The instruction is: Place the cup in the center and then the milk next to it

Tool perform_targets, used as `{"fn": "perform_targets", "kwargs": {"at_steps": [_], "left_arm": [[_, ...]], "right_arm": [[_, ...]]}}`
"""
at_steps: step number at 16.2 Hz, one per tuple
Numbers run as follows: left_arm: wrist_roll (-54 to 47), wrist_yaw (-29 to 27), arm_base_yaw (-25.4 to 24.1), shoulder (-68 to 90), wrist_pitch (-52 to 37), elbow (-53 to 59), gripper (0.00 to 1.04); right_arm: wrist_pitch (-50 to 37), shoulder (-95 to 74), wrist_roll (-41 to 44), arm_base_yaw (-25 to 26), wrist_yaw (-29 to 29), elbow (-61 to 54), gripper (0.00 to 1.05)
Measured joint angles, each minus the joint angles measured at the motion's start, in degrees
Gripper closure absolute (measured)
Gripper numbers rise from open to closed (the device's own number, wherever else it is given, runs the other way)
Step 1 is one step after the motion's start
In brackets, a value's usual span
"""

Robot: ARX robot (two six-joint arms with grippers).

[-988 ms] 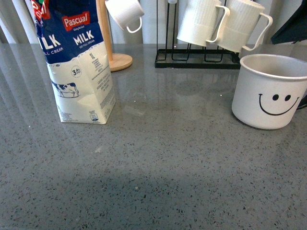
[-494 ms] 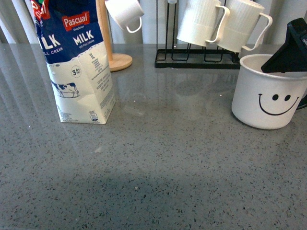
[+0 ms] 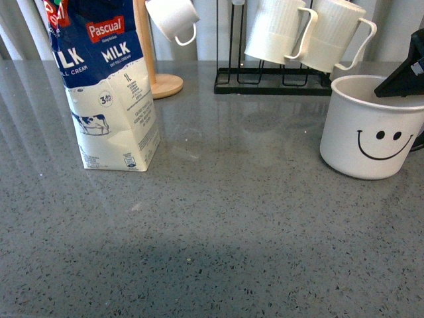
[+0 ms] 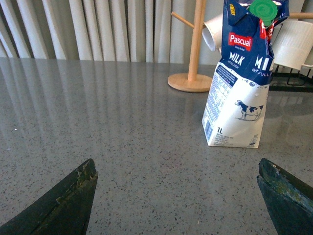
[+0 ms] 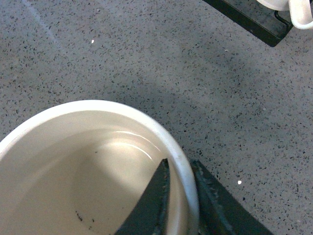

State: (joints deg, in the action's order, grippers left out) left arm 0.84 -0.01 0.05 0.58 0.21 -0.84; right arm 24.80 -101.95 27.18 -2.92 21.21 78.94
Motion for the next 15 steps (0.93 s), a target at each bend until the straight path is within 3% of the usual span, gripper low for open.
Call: {"fn": "perform_targets", "kwargs": {"at_steps": [2,5,9,15], "left_arm": [[0.0,0.0,0.0,0.0,0.0,0.0,0.07],[0.0,0.0,0.0,0.0,0.0,0.0,0.07],[0.0,0.0,0.0,0.0,0.0,0.0,0.07],[0.0,0.0,0.0,0.0,0.0,0.0,0.07]], "right_arm": [[0.3,0.7,-2.1,0.3,1.3,0.1,1.01],[3.0,2.1,-3.1,-0.6,1.6,1.3,1.01],[5.2,4.2,-5.8,-7.9,2.6,2.4,1.01],[5.0,2.0,-8.3,-13.4,2.0,2.4,1.01]]}}
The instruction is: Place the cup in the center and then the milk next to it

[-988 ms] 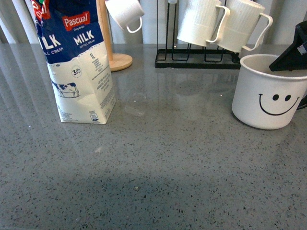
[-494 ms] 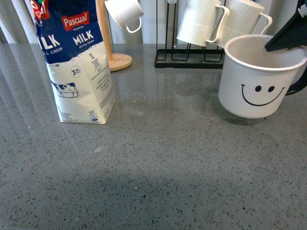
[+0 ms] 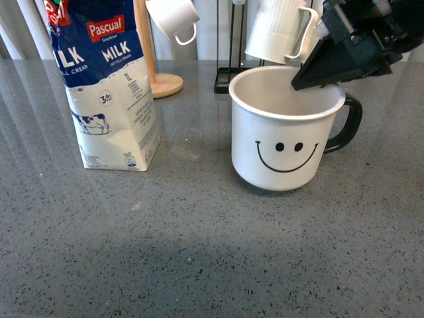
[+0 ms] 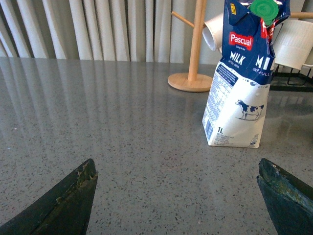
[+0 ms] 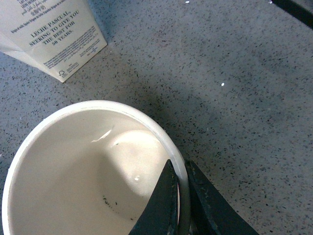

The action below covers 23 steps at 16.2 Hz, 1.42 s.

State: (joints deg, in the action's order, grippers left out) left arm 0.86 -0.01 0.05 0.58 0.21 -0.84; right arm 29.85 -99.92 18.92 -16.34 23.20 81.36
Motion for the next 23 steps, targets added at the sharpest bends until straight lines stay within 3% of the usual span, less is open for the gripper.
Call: {"fn": "perform_targets", "kwargs": {"at_steps": [9,11,16,19,23], "left_arm": [[0.0,0.0,0.0,0.0,0.0,0.0,0.07],[0.0,0.0,0.0,0.0,0.0,0.0,0.07],[0.0,0.0,0.0,0.0,0.0,0.0,0.07],[0.0,0.0,0.0,0.0,0.0,0.0,0.07],[0.0,0.0,0.0,0.0,0.0,0.0,0.07]], "right_arm": [[-1.8,-2.0,0.1,-1.4,-2.6,-0.4,1.01],[-2.5,-2.0,0.7,-2.0,-3.6,-0.5,0.90],[-4.1,-1.1,1.7,-1.9,-3.5,-0.8,0.38],[-8.0,4.0,-0.5,1.0,-0.5,-1.4,0.07],[-28.3,23.9,-12.0,9.8,-1.0,-17.9,0.07]]}}
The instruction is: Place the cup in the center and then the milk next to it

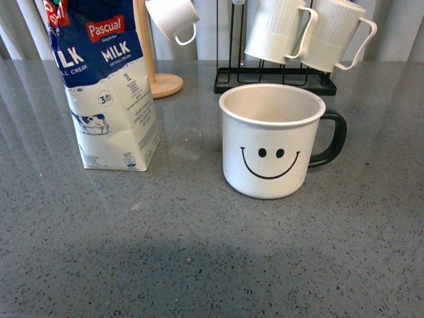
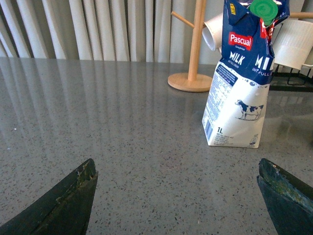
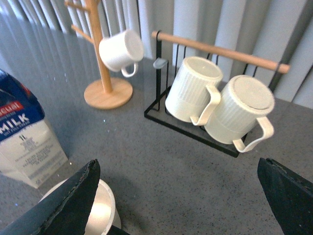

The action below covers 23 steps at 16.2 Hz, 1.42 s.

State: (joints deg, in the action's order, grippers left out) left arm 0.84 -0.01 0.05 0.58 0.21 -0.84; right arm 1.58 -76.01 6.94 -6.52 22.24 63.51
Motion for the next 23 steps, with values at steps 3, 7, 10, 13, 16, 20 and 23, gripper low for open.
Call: {"fn": "perform_targets", "kwargs": {"at_steps": [3,7,10,13,16,20,23], "left_arm": [[0.0,0.0,0.0,0.0,0.0,0.0,0.07],[0.0,0.0,0.0,0.0,0.0,0.0,0.07],[0.0,0.0,0.0,0.0,0.0,0.0,0.07],[0.0,0.0,0.0,0.0,0.0,0.0,0.07],[0.0,0.0,0.0,0.0,0.0,0.0,0.07],[0.0,0.0,0.0,0.0,0.0,0.0,0.07],[0.0,0.0,0.0,0.0,0.0,0.0,0.07]], "right_arm": [[-11.6,14.2,-7.8,3.8,-0.2,-14.7,0.07],[-5.0,44.0,-9.9,6.2,-18.5,-37.3,0.29],[-5.3,58.3,-8.1,6.6,-22.1,-50.3,0.62],[-6.6,61.0,-7.6,6.6,-22.1,-53.0,0.90],[-6.6,63.8,-7.3,6.5,-22.1,-56.6,1.03],[-1.0,72.1,-7.3,6.5,-22.1,-59.2,1.03],[-1.2,73.2,-7.3,6.5,-22.1,-60.4,1.03]]}}
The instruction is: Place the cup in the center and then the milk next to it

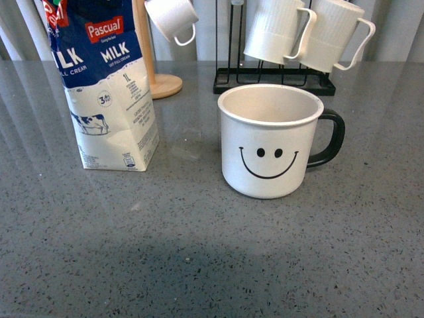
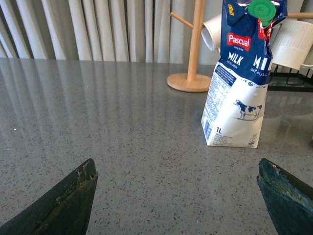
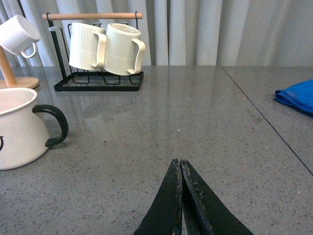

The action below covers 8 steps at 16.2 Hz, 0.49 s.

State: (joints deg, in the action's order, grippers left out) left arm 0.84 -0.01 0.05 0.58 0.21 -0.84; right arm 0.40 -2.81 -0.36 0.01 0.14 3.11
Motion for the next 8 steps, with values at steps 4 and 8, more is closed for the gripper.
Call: {"fn": "perform_targets", "kwargs": {"at_steps": [4,8], "left_arm": [[0.0,-0.1,0.0,0.0,0.0,0.0,0.07],[0.0,0.0,0.0,0.0,0.0,0.0,0.07]], "right_arm": [[0.1,2.4,0.0,0.0,0.0,-2.4,1.03],[-0.1,2.6,0.0,0.0,0.0,-2.4,1.03]]}}
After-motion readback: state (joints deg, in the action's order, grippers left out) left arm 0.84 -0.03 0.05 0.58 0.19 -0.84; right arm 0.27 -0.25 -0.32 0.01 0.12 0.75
